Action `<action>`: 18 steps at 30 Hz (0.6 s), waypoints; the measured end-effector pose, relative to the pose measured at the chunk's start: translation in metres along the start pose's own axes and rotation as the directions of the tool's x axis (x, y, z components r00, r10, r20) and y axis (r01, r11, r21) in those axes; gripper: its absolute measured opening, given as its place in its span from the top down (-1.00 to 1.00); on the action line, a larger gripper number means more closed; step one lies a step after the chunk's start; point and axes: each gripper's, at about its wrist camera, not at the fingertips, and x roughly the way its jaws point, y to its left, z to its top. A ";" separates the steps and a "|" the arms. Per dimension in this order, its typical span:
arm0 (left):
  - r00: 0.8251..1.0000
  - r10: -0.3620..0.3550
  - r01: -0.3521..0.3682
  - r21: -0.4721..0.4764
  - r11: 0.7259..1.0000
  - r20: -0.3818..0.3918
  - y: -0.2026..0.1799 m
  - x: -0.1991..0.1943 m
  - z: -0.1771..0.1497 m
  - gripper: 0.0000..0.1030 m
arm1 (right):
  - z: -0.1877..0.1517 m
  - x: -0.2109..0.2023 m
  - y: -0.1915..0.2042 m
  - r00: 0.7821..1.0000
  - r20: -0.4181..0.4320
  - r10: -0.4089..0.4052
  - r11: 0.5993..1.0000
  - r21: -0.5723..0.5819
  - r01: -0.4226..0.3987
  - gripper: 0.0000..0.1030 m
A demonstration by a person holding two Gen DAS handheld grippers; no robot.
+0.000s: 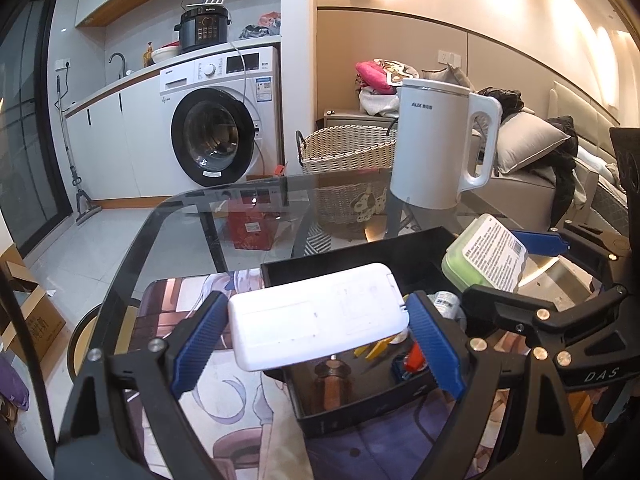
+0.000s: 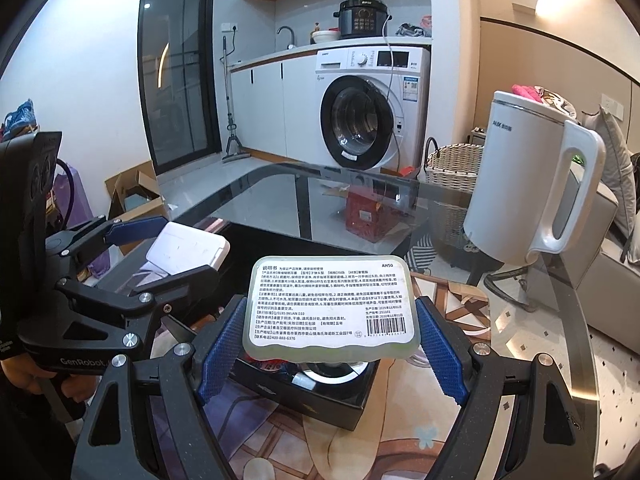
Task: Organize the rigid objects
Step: 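Lift and carry the power bank and green tin over the black box with both grippers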
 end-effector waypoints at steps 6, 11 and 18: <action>1.000 0.002 -0.002 -0.012 1.000 -0.003 0.006 0.010 -0.001 -0.75 | 0.001 0.016 0.002 1.000 -0.026 -0.010 1.000 -0.027 0.010 -0.62; 1.000 -0.011 0.011 -0.015 1.000 -0.010 0.007 0.016 -0.002 -0.75 | -0.001 0.025 0.004 0.999 -0.038 -0.030 0.997 -0.066 0.028 -0.62; 1.000 -0.012 0.012 -0.014 1.000 -0.010 0.007 0.020 -0.002 -0.75 | 0.000 0.027 0.007 0.999 -0.029 -0.033 0.996 -0.088 0.030 -0.62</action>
